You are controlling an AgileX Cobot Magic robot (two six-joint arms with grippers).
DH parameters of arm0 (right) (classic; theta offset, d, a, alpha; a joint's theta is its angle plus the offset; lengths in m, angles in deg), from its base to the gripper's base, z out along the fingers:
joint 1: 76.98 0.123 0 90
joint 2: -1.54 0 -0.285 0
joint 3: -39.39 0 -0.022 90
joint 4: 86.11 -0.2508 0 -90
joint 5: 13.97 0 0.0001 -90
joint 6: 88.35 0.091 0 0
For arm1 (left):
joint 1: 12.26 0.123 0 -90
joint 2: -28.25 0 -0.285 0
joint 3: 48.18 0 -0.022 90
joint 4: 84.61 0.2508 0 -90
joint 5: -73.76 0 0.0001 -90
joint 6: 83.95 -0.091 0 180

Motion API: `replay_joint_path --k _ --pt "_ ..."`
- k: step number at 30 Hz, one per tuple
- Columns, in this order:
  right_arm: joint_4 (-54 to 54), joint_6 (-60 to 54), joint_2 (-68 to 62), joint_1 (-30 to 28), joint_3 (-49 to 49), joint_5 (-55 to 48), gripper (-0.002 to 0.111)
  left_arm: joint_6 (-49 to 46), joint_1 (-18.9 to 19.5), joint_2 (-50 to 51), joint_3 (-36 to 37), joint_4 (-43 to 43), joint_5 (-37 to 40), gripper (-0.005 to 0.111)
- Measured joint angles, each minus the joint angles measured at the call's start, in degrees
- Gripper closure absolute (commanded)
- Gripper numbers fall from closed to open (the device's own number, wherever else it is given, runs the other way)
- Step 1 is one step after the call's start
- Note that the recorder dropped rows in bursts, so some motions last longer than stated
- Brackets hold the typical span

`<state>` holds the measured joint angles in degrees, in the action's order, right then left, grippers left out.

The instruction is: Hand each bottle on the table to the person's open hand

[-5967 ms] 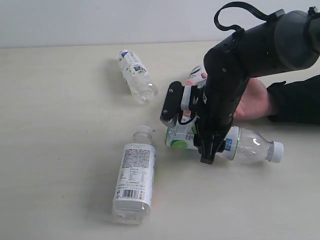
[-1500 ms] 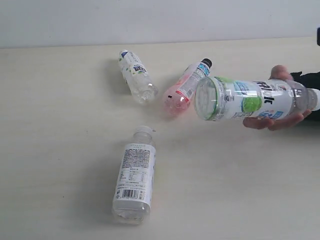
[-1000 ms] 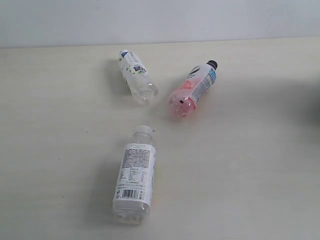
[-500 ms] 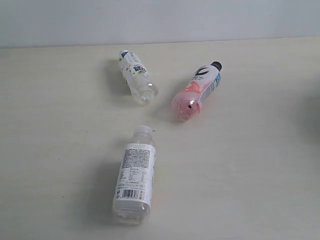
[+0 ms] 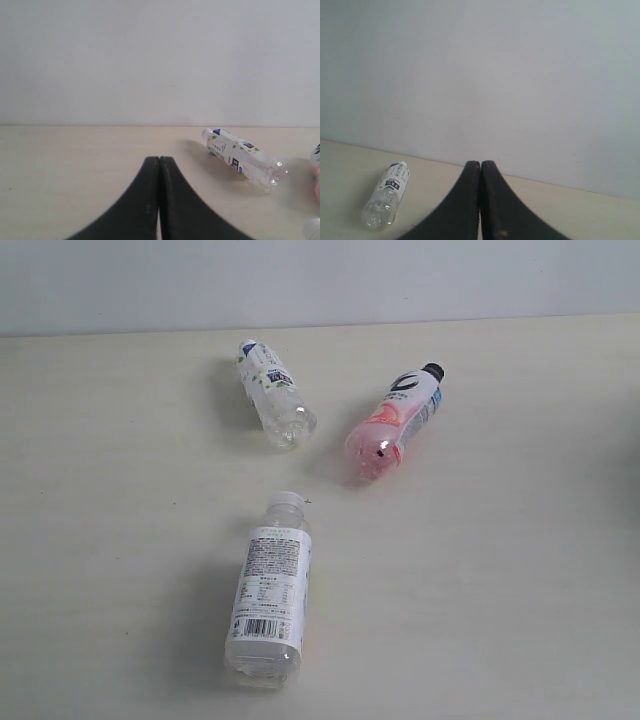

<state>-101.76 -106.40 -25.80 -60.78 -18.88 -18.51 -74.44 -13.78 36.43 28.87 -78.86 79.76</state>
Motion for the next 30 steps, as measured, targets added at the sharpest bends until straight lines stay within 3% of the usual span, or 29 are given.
replay_joint_path --k 17,30 --pt "0.0 0.0 0.0 0.0 0.0 1.0 0.108 0.0 0.0 0.0 0.0 0.0 0.0 0.107" --pt "-2.6 -0.2 -2.5 0.0 0.8 7.5 0.108 0.0 0.0 0.0 0.0 0.0 0.0 0.107"
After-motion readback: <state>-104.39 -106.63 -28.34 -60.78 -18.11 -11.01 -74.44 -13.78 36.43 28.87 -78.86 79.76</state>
